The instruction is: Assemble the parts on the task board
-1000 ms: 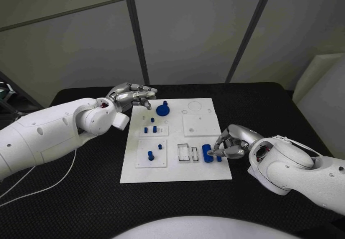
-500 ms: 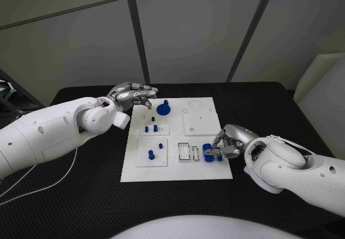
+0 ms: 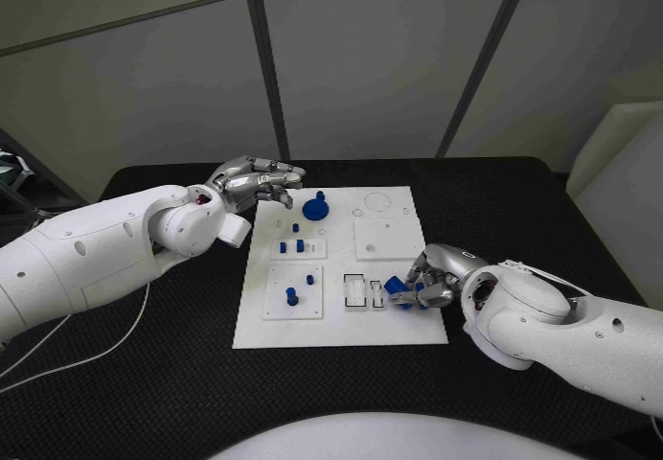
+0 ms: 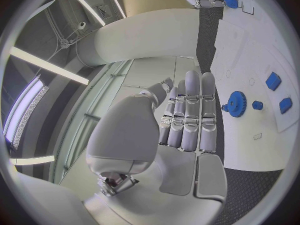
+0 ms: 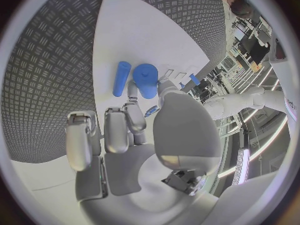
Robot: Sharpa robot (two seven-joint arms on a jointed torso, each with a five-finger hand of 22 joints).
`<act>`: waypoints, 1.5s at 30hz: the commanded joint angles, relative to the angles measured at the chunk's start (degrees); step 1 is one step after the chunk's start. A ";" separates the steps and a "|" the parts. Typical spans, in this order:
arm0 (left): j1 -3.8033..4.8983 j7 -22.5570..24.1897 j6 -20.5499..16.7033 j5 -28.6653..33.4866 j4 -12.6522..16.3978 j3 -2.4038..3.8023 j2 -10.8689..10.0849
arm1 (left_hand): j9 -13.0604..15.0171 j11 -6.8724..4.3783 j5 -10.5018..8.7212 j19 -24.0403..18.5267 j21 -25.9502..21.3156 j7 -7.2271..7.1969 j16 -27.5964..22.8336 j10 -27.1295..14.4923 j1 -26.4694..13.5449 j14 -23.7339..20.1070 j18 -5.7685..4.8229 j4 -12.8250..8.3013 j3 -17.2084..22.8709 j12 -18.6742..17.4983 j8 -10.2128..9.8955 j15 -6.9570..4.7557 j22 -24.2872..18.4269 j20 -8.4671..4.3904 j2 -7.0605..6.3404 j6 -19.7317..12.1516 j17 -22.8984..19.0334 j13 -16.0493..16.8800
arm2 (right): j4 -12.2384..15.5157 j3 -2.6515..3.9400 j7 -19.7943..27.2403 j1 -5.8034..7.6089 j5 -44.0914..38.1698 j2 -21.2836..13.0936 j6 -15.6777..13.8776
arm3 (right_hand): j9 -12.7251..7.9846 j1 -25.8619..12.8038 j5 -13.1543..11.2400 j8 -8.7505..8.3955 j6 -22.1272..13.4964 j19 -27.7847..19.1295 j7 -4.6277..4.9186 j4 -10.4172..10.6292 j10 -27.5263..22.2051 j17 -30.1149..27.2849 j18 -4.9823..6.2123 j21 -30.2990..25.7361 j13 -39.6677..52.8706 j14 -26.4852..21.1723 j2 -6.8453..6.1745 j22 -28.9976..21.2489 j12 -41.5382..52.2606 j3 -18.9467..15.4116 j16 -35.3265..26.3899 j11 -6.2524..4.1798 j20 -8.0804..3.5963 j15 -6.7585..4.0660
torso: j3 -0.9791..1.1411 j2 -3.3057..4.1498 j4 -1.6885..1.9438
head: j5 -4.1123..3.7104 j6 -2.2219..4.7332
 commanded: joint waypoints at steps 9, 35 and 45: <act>0.07 0.18 0.58 0.28 0.16 0.04 -0.08 | 0.09 0.07 0.04 0.30 -0.26 0.00 -0.33 -0.42 0.01 0.09 0.57 -0.30 -0.16 -0.03 -0.38 0.29 -0.07 0.14 0.46 -0.36 -0.07 0.06 | -0.62 -0.12 -2.08 -0.54 -1.43 0.94 1.69 | 0.60 -0.36 0.01 0.47 -0.59 6.04 -0.07 0.00 -0.35 0.32 -0.86 0.41 0.17 1.89 0.13 15.08 0.12 -0.33 0.30 -0.03 -0.48 -0.40 | -0.02 0.00 -0.07 | 0.03 0.03; 0.06 0.29 0.62 0.28 0.17 0.04 0.09 | 0.10 0.09 0.04 0.30 -0.29 0.01 -0.36 -0.46 -0.07 0.09 0.57 -0.28 -0.20 -0.05 -0.40 0.30 -0.09 0.15 0.45 -0.39 -0.07 0.06 | 5.03 0.03 1.58 -0.59 0.73 0.74 -11.75 | 6.82 -0.97 5.12 1.66 0.33 6.04 -0.80 0.12 0.12 1.34 -0.86 0.41 1.04 2.02 1.72 15.08 0.08 1.42 0.81 -0.64 -0.79 -0.82 | -0.06 0.04 0.13 | 0.34 0.52; 0.07 0.28 0.62 0.28 0.25 0.05 0.19 | 0.10 0.09 0.04 0.30 -0.29 0.01 -0.36 -0.46 -0.07 0.09 0.57 -0.28 -0.20 -0.05 -0.40 0.30 -0.09 0.15 0.45 -0.39 -0.07 0.06 | 2.59 0.08 0.64 -0.56 2.11 4.42 -6.77 | 9.57 -5.15 4.67 1.77 0.92 6.04 -1.21 0.28 0.13 1.12 -0.86 0.41 1.02 1.96 1.83 15.08 -0.43 1.35 0.64 -0.94 -1.00 -1.06 | -0.05 0.08 0.02 | 0.80 0.34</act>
